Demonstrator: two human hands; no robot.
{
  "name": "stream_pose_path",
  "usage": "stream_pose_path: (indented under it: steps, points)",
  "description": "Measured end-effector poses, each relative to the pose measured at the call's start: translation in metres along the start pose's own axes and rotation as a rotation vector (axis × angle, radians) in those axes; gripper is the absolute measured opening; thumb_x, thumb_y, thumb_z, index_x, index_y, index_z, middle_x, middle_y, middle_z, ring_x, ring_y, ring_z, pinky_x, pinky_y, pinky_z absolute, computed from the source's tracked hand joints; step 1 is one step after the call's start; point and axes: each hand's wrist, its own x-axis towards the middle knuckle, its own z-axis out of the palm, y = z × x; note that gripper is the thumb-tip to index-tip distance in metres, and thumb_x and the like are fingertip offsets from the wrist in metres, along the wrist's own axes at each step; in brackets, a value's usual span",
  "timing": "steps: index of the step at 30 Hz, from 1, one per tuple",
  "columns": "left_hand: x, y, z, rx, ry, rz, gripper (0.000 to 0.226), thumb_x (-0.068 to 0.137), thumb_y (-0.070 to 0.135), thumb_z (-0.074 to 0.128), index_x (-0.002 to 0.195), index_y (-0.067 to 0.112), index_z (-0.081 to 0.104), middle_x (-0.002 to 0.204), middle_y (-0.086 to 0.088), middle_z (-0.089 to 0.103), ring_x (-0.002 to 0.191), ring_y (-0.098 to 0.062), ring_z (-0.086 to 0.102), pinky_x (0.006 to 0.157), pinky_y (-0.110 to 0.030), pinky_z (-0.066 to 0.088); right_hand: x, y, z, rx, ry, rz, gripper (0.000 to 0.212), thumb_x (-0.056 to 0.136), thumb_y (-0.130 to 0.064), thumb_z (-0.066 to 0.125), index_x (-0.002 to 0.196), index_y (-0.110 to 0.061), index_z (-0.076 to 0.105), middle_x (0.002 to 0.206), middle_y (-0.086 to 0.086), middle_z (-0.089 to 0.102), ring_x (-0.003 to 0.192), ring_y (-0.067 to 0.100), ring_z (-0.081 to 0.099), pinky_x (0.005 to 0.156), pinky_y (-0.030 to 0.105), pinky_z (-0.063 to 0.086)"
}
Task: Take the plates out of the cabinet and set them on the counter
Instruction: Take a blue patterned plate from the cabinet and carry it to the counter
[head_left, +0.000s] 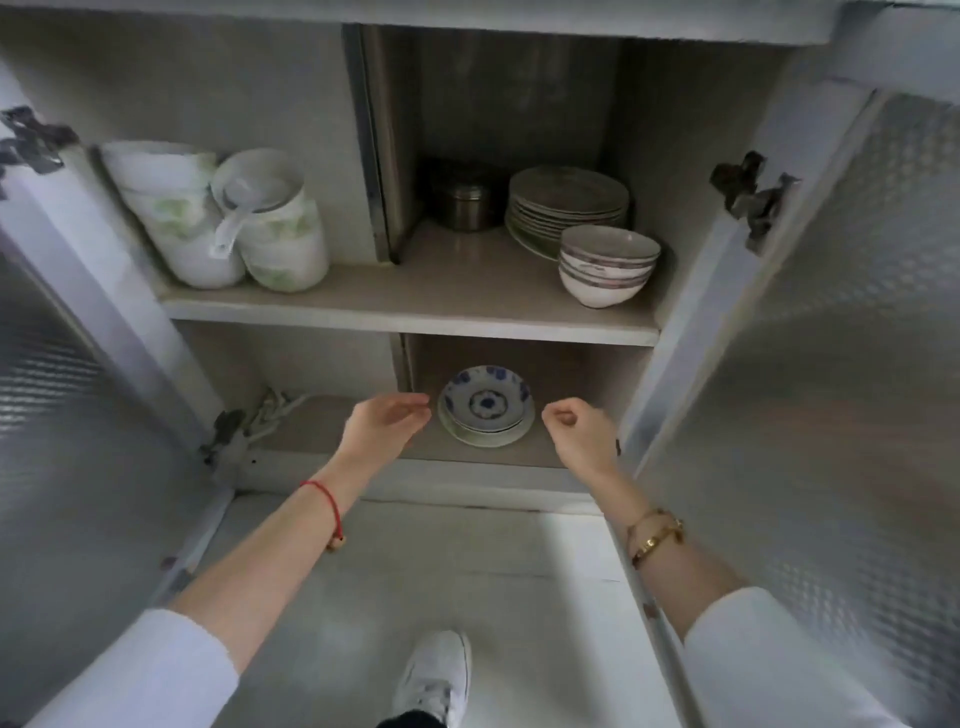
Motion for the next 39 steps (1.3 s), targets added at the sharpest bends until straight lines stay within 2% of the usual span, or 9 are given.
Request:
stream_pose_path:
  steps: [4, 10, 16, 20, 23, 28, 32, 34, 39]
  points:
    - [0.060, -0.048, 0.035, 0.071, -0.007, -0.094, 0.018, 0.091, 0.018, 0.066, 0.106, 0.024, 0.074, 0.108, -0.010, 0.075, 0.100, -0.029, 0.071, 0.096, -0.040, 0.056, 0.059, 0.049, 0.041, -0.100, -0.054, 0.097, 0.026, 0.095, -0.025, 0.057, 0.113, -0.010, 0.069, 0.114, 0.011, 0.071, 0.107, 0.029, 0.065, 0.080, 0.023, 0.040]
    - [0.158, -0.100, 0.085, 0.158, 0.003, -0.093, 0.014, 0.093, 0.022, 0.059, 0.102, 0.017, 0.069, 0.097, -0.008, 0.071, 0.100, -0.032, 0.069, 0.076, -0.032, 0.050, 0.136, 0.098, 0.084, -0.222, -0.104, 0.163, 0.029, 0.096, -0.032, 0.052, 0.116, -0.019, 0.067, 0.119, 0.012, 0.068, 0.109, 0.033, 0.062, 0.082, 0.028, 0.041]
    - [0.222, -0.129, 0.116, 0.088, 0.024, -0.104, 0.028, 0.092, 0.019, 0.067, 0.115, 0.005, 0.064, 0.123, -0.020, 0.068, 0.108, -0.032, 0.064, 0.091, -0.037, 0.051, 0.184, 0.109, 0.131, -0.105, -0.062, 0.148, 0.035, 0.097, -0.025, 0.055, 0.125, -0.003, 0.058, 0.124, 0.019, 0.065, 0.113, 0.033, 0.060, 0.075, 0.023, 0.034]
    - [0.234, -0.134, 0.124, 0.140, -0.042, -0.072, 0.055, 0.088, 0.024, 0.073, 0.138, 0.007, 0.055, 0.132, -0.015, 0.065, 0.122, -0.032, 0.061, 0.089, -0.027, 0.047, 0.195, 0.108, 0.150, -0.070, -0.011, 0.162, 0.042, 0.088, -0.015, 0.068, 0.124, 0.003, 0.054, 0.123, 0.022, 0.064, 0.114, 0.036, 0.060, 0.077, 0.026, 0.040]
    - [0.239, -0.136, 0.129, 0.195, -0.134, -0.104, 0.069, 0.082, 0.021, 0.079, 0.142, 0.008, 0.048, 0.136, -0.014, 0.061, 0.128, -0.031, 0.055, 0.099, -0.032, 0.049, 0.201, 0.110, 0.157, -0.108, 0.005, 0.164, 0.048, 0.082, -0.011, 0.073, 0.124, 0.003, 0.054, 0.125, 0.022, 0.063, 0.115, 0.035, 0.060, 0.079, 0.026, 0.041]
    - [0.244, -0.142, 0.137, 0.167, -0.122, -0.124, 0.065, 0.077, 0.012, 0.080, 0.136, 0.011, 0.054, 0.126, -0.013, 0.067, 0.122, -0.029, 0.059, 0.099, -0.033, 0.051, 0.212, 0.114, 0.158, -0.161, 0.002, 0.151, 0.040, 0.081, -0.002, 0.068, 0.118, 0.005, 0.056, 0.123, 0.023, 0.063, 0.114, 0.037, 0.060, 0.077, 0.028, 0.043]
    - [0.242, -0.146, 0.140, 0.159, -0.084, -0.076, 0.063, 0.074, 0.012, 0.080, 0.133, 0.014, 0.058, 0.127, -0.011, 0.067, 0.125, -0.029, 0.056, 0.100, -0.035, 0.051, 0.213, 0.119, 0.158, -0.101, -0.019, 0.184, 0.048, 0.078, 0.000, 0.071, 0.123, 0.005, 0.053, 0.126, 0.022, 0.061, 0.116, 0.036, 0.059, 0.089, 0.037, 0.052]
    - [0.241, -0.146, 0.142, 0.118, -0.063, -0.052, 0.058, 0.073, 0.007, 0.078, 0.129, 0.014, 0.063, 0.126, -0.012, 0.067, 0.128, -0.032, 0.053, 0.102, -0.044, 0.051, 0.213, 0.120, 0.159, -0.003, 0.003, 0.242, 0.047, 0.077, 0.004, 0.070, 0.120, 0.003, 0.053, 0.120, 0.021, 0.065, 0.108, 0.033, 0.063, 0.077, 0.033, 0.052]
    - [0.227, -0.142, 0.145, -0.102, 0.001, -0.052, 0.055, 0.076, -0.004, 0.073, 0.127, 0.012, 0.062, 0.122, -0.011, 0.069, 0.116, -0.029, 0.065, 0.092, -0.046, 0.058, 0.205, 0.120, 0.160, 0.233, 0.028, 0.287, 0.039, 0.077, 0.006, 0.071, 0.094, -0.013, 0.041, 0.104, 0.015, 0.062, 0.102, 0.034, 0.064, 0.075, 0.039, 0.057]
